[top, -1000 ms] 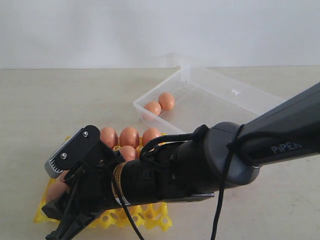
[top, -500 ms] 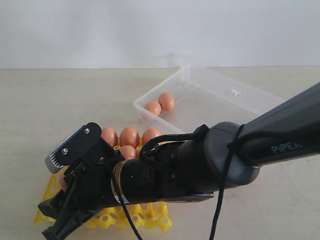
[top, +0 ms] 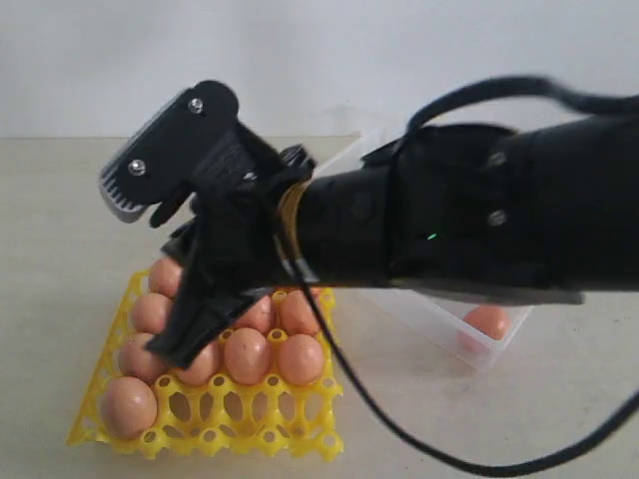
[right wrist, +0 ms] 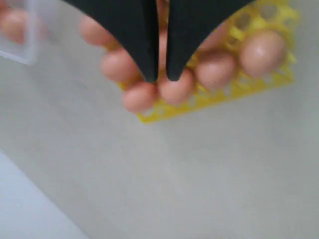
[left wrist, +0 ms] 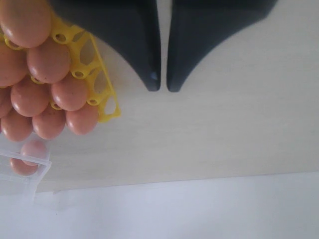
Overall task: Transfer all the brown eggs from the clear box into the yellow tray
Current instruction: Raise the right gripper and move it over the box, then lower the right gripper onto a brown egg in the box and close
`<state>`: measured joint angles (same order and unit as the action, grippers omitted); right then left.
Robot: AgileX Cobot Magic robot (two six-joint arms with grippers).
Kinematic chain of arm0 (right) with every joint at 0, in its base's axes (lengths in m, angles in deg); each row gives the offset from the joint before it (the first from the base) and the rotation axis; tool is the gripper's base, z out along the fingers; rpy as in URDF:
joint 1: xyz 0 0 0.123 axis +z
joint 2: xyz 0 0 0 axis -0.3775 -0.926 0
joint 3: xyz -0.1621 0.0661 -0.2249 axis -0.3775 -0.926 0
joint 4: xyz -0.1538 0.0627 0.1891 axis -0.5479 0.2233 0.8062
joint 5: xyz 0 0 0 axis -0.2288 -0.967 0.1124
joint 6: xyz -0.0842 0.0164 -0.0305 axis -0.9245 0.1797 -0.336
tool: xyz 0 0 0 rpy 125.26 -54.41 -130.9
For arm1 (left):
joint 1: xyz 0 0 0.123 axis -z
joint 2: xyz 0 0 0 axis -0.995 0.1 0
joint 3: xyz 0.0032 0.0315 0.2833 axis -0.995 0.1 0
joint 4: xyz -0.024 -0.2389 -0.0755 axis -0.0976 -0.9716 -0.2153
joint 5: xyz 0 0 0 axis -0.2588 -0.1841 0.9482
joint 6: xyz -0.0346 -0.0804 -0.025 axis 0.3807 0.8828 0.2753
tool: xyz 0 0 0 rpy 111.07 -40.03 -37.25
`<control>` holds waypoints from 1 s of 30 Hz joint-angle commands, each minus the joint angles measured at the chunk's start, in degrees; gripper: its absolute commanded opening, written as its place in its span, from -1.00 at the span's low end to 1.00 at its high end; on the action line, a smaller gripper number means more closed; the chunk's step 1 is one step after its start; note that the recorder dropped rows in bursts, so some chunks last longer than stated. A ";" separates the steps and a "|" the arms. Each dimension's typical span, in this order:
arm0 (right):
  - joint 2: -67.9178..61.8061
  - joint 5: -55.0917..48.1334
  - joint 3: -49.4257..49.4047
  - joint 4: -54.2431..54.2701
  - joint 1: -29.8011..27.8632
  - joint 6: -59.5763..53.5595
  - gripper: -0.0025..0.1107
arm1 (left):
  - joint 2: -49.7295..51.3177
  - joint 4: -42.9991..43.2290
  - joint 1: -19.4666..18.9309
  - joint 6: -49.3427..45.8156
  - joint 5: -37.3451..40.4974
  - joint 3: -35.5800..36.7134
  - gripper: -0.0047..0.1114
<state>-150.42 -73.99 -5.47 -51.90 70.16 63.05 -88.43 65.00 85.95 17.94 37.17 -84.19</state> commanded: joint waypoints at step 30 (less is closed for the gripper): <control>-18.19 -61.07 36.10 64.31 -39.38 -52.77 -0.91 | -0.15 0.08 0.25 -0.08 -0.24 0.21 -0.85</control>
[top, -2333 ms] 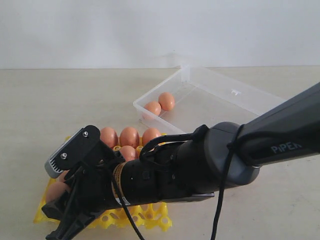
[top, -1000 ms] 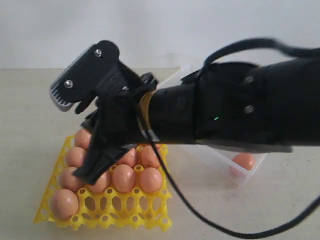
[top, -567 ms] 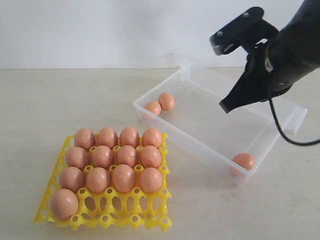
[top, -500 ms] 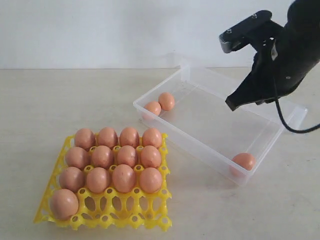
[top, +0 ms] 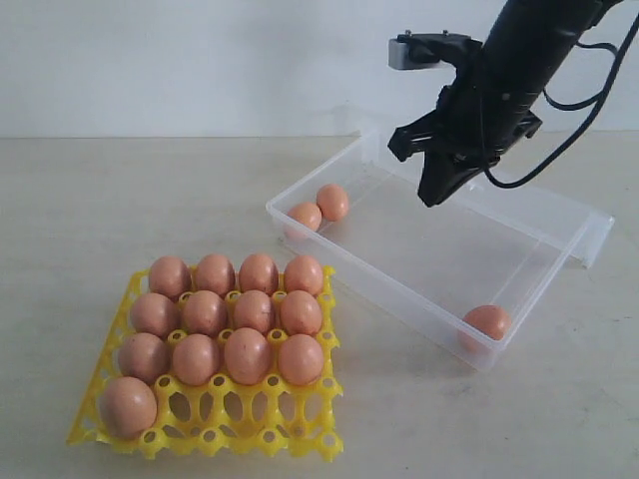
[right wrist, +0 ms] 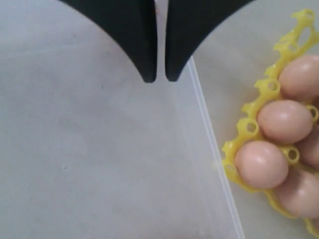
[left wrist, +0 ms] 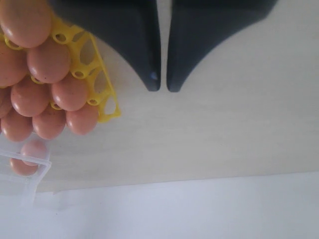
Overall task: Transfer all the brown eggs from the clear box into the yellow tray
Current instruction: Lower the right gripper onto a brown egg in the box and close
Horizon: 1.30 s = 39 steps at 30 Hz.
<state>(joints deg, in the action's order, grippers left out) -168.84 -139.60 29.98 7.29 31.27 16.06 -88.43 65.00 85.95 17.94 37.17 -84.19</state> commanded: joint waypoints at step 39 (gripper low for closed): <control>-20.10 47.82 5.29 8.55 7.36 3.04 0.07 | -0.15 0.08 0.25 -0.08 -0.24 0.21 -0.85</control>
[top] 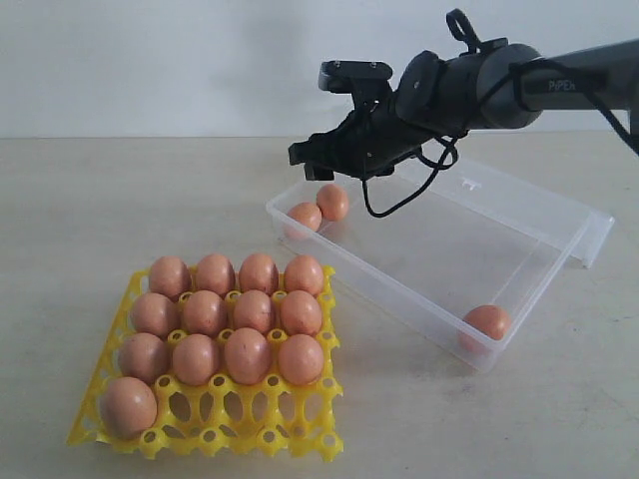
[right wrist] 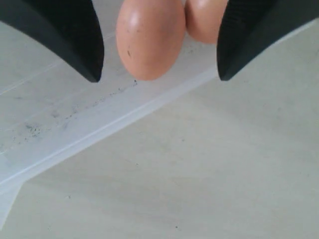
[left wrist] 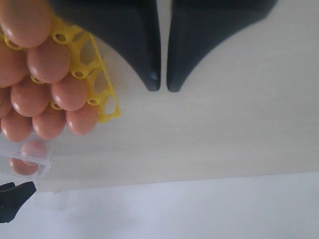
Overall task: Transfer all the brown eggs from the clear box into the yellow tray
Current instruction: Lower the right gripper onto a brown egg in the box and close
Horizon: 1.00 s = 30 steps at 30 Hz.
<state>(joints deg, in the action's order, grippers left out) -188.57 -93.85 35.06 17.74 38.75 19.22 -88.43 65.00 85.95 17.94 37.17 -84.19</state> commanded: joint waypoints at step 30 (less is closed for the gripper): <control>-3.79 -3.53 0.20 -2.03 -0.13 1.79 -0.96 | -0.15 0.08 0.25 -0.08 -0.24 0.21 -0.85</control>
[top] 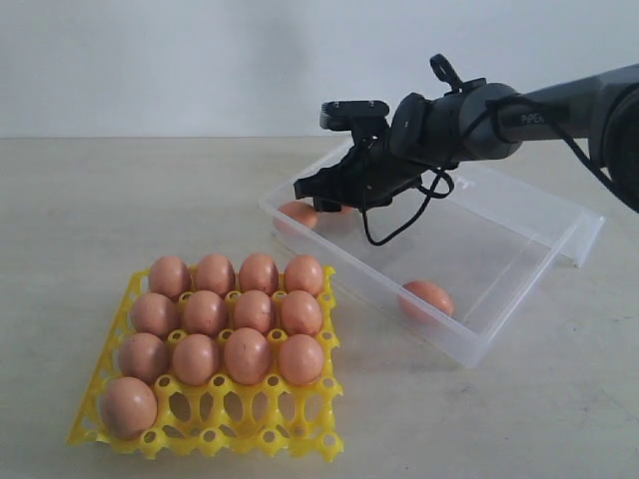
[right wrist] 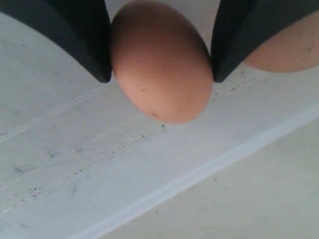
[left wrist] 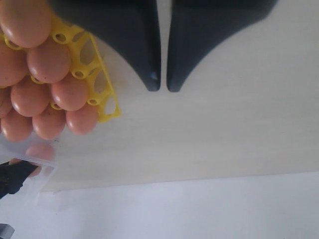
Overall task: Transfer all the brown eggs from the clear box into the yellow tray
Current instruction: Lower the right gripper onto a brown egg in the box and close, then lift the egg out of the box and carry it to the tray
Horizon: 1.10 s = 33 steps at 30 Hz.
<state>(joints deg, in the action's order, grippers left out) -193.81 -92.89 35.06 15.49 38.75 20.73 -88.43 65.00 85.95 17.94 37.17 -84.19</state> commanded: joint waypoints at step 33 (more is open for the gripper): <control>57.28 -11.92 -56.51 64.01 0.01 -69.84 -0.96 | -0.15 0.08 0.25 -0.08 -0.24 0.21 -0.85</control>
<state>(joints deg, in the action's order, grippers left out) -142.81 -102.70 -14.69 63.83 38.75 -35.87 -88.43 65.00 85.95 17.94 37.17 -84.19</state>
